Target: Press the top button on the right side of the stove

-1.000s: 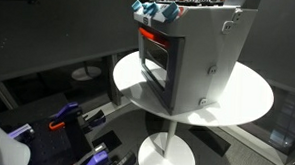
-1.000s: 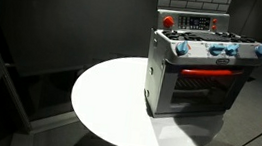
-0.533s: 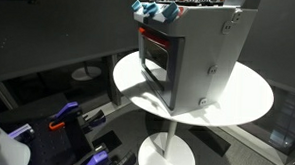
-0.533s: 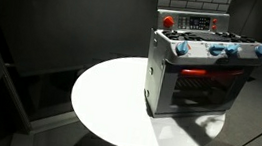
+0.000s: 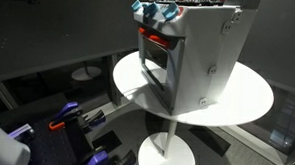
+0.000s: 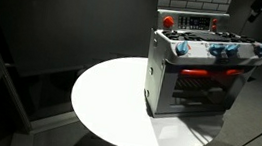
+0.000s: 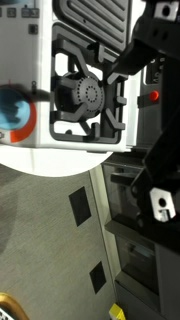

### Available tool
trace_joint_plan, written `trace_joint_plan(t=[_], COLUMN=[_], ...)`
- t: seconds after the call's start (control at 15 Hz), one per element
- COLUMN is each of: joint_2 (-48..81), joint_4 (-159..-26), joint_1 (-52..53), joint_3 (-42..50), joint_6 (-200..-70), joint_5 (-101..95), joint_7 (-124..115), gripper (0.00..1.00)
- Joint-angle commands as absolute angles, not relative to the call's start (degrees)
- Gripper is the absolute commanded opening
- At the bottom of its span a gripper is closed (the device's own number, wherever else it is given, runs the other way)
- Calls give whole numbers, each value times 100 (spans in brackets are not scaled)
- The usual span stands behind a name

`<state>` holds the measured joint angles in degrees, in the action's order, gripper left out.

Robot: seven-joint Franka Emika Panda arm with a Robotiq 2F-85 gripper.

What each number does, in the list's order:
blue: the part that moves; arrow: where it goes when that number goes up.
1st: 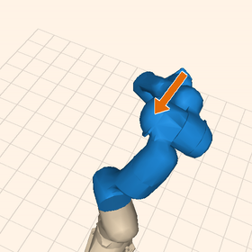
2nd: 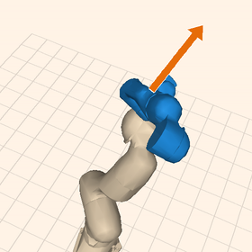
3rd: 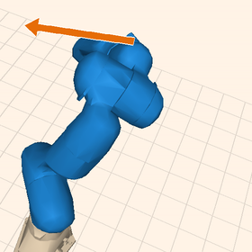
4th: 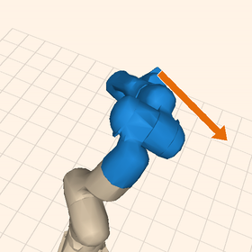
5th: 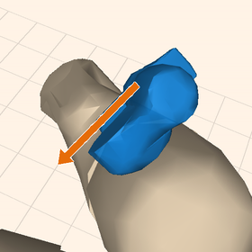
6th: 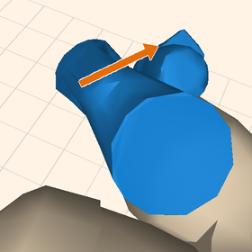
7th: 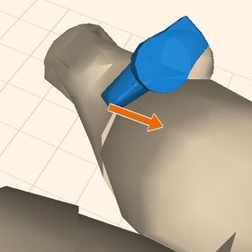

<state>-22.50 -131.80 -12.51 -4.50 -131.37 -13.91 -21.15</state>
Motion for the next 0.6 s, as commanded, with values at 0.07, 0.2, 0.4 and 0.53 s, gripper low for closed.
trace_joint_plan(t=[0.07, 0.2, 0.4, 0.53], joint_2=[-1382, -1069, -658, -399], joint_4=[-12336, -12052, -11673, -11418], joint_1=[-1222, -1190, -1118, -1050], joint_3=[-351, -288, -180, -100], joint_6=[-13293, -13322, -13310, -13279], joint_5=[-1573, -1588, -1577, -1563], joint_7=[-2369, -2409, -2418, -2409], gripper=[100, 100, 100, 100])
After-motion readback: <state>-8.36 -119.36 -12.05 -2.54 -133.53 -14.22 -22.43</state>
